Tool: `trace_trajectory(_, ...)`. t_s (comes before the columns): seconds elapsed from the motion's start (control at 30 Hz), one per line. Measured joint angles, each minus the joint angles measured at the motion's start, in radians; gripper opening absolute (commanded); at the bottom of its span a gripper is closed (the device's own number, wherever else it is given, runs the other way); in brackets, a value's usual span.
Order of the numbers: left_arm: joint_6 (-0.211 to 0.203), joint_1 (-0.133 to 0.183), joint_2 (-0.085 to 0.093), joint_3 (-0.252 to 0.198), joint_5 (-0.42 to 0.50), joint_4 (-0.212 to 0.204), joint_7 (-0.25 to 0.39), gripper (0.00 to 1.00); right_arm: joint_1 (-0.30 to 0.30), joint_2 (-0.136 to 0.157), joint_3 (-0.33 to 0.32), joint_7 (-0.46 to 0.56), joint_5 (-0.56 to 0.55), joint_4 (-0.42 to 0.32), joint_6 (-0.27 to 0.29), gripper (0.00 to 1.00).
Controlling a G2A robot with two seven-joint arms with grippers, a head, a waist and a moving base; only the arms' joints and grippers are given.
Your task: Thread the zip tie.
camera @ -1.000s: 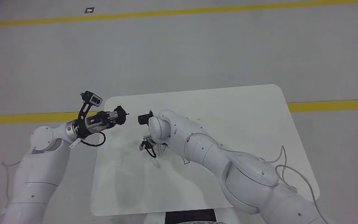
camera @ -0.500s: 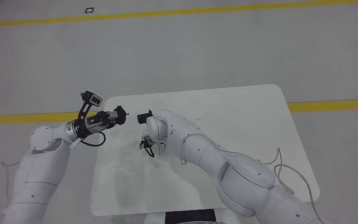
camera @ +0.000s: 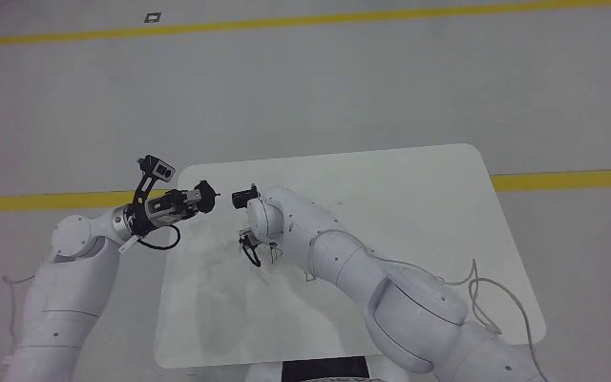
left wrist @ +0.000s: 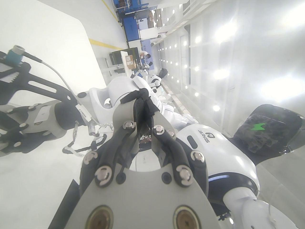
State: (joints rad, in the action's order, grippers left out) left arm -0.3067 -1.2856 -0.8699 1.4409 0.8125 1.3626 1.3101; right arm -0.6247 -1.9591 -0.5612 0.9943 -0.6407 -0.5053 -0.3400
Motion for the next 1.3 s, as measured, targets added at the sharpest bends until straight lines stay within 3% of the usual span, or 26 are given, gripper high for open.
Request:
trace_trajectory(0.3,0.000,0.000,0.000,0.000,0.000,0.000,0.000,0.00,-0.034,0.002,-0.095,0.005,-0.133,-0.043,0.000,0.34)
trace_trajectory(0.47,0.000,0.000,0.000,0.000,0.000,0.000,0.000,0.00,-0.068,0.010,-0.169,0.038,-0.227,-0.105,0.000,0.35)
trace_trajectory(0.7,0.000,0.000,0.000,0.000,0.000,0.000,0.000,0.00,-0.168,0.039,-0.267,0.141,-0.395,-0.286,0.000,0.33)
trace_trajectory(0.87,0.000,0.000,0.000,0.000,0.000,0.000,0.000,0.00,-0.261,0.061,-0.335,0.268,-0.546,-0.452,0.000,0.35)
trace_trajectory(1.07,0.000,0.000,0.000,0.000,0.000,0.000,0.000,0.00,-0.344,0.081,-0.356,0.384,-0.643,-0.590,0.000,0.30)
trace_trajectory(1.3,0.000,0.000,0.000,0.000,0.000,0.000,0.000,0.00,-0.367,0.085,-0.345,0.350,-0.644,-0.596,0.000,0.27)
